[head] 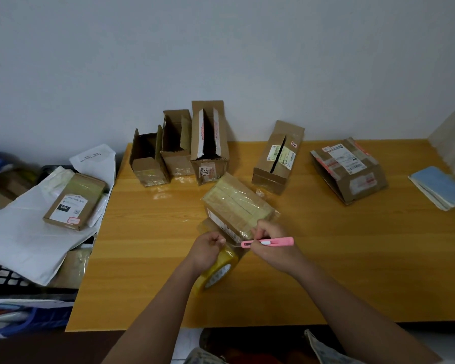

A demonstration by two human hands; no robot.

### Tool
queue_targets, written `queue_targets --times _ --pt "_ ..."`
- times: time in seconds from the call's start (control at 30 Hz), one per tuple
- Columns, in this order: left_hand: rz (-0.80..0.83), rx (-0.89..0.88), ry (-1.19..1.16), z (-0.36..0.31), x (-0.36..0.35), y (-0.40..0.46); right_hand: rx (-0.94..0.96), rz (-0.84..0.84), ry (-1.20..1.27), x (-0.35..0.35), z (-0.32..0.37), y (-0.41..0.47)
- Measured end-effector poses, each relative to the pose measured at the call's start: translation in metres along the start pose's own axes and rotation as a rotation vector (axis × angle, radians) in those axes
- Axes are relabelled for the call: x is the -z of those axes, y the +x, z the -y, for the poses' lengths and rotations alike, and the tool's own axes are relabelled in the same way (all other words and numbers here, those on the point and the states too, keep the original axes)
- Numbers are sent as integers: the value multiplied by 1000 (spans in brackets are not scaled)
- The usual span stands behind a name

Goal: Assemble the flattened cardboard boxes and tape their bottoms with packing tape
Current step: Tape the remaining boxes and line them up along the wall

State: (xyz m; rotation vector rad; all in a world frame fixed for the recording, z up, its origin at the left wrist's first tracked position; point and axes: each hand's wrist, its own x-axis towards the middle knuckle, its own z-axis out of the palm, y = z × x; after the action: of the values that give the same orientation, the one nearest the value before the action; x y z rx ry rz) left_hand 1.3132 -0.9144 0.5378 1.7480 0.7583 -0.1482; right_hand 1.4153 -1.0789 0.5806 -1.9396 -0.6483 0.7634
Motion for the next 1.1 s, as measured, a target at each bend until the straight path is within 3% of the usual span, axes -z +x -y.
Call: queue_targets --times 0.33,0.53,0.67,0.87,1.1 --pt "-21 20 33 0 3 -1 -41 -55 125 -1 -4 0" --pt "-52 50 -21 -1 1 -5 49 67 -42 -3 -1 -1" --pt "-200 139 -130 7 19 -3 39 132 -135 7 -4 -4" --pt "-72 88 -25 14 29 -20 0 22 32 2 1 2" --pt "-123 90 -22 11 30 -27 126 -97 237 11 21 2"
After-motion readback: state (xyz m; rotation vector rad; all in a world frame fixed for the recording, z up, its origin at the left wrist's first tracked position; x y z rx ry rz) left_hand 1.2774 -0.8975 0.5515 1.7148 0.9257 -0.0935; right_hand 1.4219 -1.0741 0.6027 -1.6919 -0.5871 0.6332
